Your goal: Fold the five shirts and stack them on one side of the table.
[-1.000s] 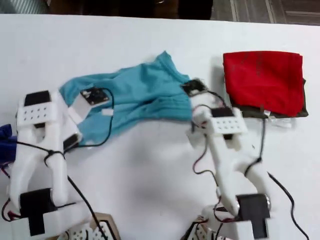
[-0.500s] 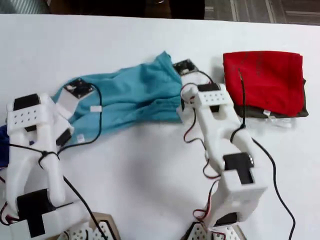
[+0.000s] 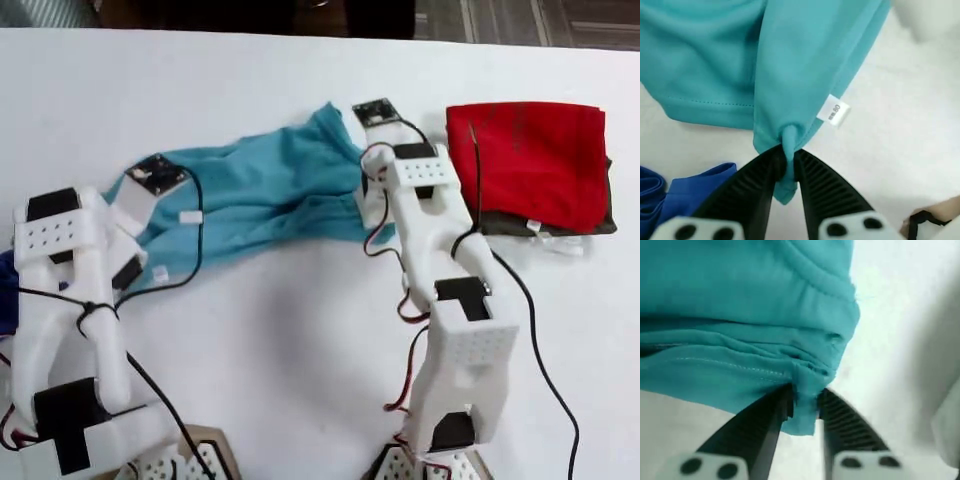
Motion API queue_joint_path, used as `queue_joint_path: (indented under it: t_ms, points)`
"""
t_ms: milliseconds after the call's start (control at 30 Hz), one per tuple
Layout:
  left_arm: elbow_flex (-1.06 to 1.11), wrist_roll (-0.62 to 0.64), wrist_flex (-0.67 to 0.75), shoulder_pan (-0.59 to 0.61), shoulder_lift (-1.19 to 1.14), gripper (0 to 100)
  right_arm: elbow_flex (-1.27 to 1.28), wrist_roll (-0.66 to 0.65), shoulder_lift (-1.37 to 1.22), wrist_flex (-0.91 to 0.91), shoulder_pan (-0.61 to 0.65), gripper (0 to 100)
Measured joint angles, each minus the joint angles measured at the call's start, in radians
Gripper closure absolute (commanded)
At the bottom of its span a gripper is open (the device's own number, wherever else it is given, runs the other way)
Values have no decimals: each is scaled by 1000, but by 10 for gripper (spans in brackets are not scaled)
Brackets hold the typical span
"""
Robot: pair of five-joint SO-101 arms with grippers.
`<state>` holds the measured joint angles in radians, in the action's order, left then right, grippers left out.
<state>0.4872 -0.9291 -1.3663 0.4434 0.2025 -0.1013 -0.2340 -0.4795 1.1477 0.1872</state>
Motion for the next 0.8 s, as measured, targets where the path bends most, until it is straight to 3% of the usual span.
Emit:
queue_joint_path:
  t_ms: [700, 800]
  points:
    - [0, 0, 9, 0, 0, 973, -152, 3, 92, 132, 23, 979]
    - [-20, 54, 9, 0, 0, 974, -152, 2, 175, 132, 23, 979]
